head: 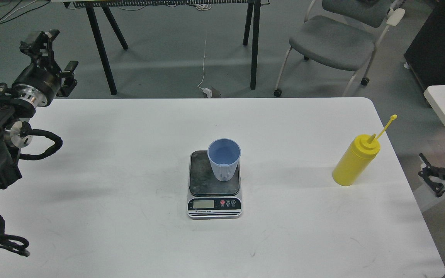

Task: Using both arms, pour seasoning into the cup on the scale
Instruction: 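Reach the right gripper to the yellow squeeze bottle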

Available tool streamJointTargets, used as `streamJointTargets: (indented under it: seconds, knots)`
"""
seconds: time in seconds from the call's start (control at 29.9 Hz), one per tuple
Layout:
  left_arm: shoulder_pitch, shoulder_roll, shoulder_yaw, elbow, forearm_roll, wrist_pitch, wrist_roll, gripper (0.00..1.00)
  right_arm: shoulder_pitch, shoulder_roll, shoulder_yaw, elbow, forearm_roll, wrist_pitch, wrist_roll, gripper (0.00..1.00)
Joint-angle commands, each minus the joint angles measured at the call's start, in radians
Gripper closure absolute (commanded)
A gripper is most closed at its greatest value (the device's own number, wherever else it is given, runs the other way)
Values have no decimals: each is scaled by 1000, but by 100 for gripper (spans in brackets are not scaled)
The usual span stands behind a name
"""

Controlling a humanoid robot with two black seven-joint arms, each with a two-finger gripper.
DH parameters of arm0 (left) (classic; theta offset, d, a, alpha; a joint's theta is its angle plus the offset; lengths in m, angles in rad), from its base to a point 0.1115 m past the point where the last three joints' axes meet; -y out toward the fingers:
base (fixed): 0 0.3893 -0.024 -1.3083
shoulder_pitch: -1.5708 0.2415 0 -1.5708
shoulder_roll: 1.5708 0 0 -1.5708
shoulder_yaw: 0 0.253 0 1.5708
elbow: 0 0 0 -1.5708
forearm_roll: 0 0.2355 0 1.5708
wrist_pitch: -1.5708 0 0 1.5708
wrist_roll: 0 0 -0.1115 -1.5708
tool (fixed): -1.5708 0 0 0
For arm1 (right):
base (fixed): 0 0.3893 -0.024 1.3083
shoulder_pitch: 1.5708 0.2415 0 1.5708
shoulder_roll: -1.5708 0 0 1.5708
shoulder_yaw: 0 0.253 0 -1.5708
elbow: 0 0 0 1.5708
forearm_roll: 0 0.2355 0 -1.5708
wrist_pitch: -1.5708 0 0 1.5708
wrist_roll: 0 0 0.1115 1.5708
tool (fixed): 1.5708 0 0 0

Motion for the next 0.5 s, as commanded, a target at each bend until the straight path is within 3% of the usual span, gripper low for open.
streamJointTargets:
  seconds: [0.0, 0.47]
  knots:
    - [0, -6, 0, 0, 0, 0, 0, 6, -45, 83, 1, 5, -10, 0, 3, 0]
    - [2, -9, -1, -2, -1, 0, 0, 6, 23, 346, 18, -20, -116, 0, 12, 0]
